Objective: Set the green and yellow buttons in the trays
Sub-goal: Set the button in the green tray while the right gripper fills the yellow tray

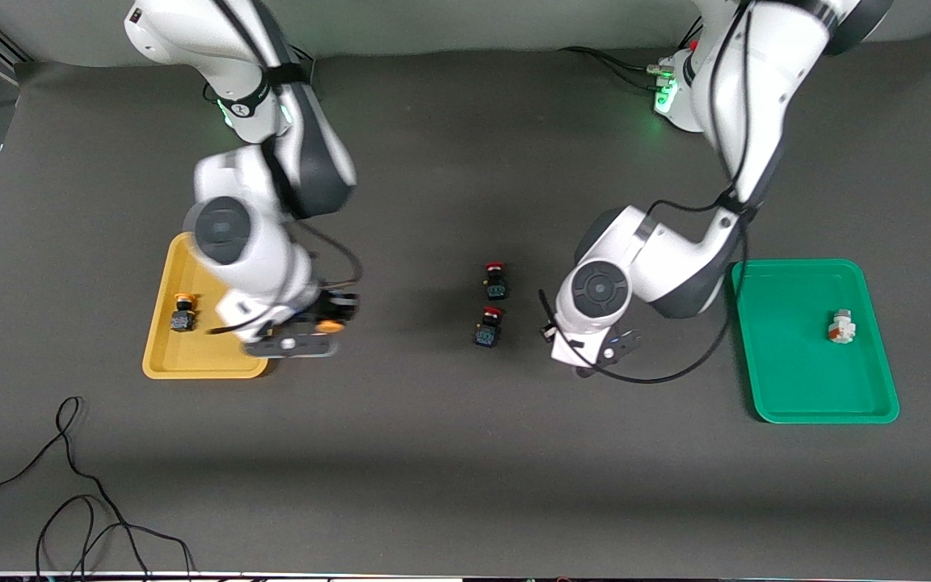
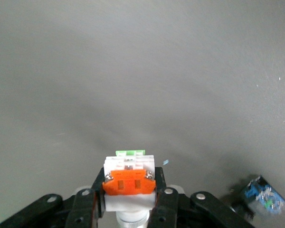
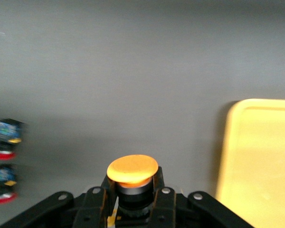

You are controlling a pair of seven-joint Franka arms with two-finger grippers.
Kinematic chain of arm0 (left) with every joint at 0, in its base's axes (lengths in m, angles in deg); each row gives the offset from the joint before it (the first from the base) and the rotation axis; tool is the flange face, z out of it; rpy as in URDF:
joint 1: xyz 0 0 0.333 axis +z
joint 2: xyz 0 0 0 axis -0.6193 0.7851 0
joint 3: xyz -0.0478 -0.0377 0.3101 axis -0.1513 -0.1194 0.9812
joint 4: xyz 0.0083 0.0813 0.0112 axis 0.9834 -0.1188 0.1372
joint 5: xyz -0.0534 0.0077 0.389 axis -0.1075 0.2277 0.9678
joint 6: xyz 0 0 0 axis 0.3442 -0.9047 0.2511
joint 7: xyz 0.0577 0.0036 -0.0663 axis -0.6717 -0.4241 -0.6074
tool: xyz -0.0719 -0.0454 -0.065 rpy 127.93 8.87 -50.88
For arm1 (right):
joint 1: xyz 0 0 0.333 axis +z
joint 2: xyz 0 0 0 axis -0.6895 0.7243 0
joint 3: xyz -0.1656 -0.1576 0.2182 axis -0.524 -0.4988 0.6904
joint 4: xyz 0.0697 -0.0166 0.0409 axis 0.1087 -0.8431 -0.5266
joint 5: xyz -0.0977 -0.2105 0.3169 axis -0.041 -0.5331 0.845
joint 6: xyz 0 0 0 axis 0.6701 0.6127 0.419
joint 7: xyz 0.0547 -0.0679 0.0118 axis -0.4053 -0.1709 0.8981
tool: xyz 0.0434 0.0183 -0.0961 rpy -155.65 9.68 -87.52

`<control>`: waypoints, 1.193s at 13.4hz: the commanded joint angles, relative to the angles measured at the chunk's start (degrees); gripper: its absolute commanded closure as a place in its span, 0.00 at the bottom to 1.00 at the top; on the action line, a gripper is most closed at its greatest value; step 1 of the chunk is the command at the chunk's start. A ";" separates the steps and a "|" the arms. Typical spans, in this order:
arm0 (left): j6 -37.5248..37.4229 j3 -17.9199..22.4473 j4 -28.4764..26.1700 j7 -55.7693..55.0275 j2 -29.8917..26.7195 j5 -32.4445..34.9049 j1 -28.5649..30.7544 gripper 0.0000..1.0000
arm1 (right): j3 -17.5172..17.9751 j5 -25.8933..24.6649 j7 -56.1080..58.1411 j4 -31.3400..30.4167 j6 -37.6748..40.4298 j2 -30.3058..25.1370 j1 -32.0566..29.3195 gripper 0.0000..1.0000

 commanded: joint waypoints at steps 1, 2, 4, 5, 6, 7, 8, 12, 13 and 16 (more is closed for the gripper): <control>-11.91 -0.09 3.21 8.16 -5.93 -3.47 3.51 1.00 | -8.97 -1.05 15.20 -9.76 -0.46 -5.92 0.41 0.83; -16.91 -0.26 5.23 11.50 -6.90 -4.17 6.31 1.00 | -12.49 -1.05 20.13 -13.10 -0.63 -7.59 0.32 0.84; -26.14 -0.09 10.93 20.97 -7.62 -5.32 10.97 1.00 | -15.86 -0.35 24.47 -19.60 -4.82 -8.05 0.23 0.85; -30.45 -0.09 13.58 26.77 -7.62 -5.32 13.69 1.00 | -15.95 -0.08 24.92 -23.55 -9.20 -7.96 0.15 0.86; -33.89 -0.09 15.08 32.40 -7.62 -5.24 16.68 1.00 | -15.78 0.70 25.19 -28.03 -15.25 -7.35 0.15 0.86; -35.57 0.00 15.36 38.11 -7.79 -4.71 20.01 1.00 | -15.43 3.23 26.84 -32.25 -21.58 -6.65 0.67 0.86; -35.59 0.26 15.27 43.99 -8.49 -3.92 22.92 1.00 | -14.47 6.74 30.17 -34.20 -25.29 -3.77 0.85 0.86; -31.22 0.44 13.35 63.18 -7.88 1.97 31.63 1.00 | -11.91 27.13 44.77 -33.00 -25.33 8.19 0.32 0.86; -27.72 0.44 10.55 65.74 -7.97 2.06 33.30 1.00 | -11.74 27.43 44.88 -32.30 -25.16 8.56 0.41 0.78; -15.86 0.44 1.51 70.93 -7.97 4.78 36.82 1.00 | -11.56 27.52 44.00 -30.54 -23.85 8.39 0.06 0.00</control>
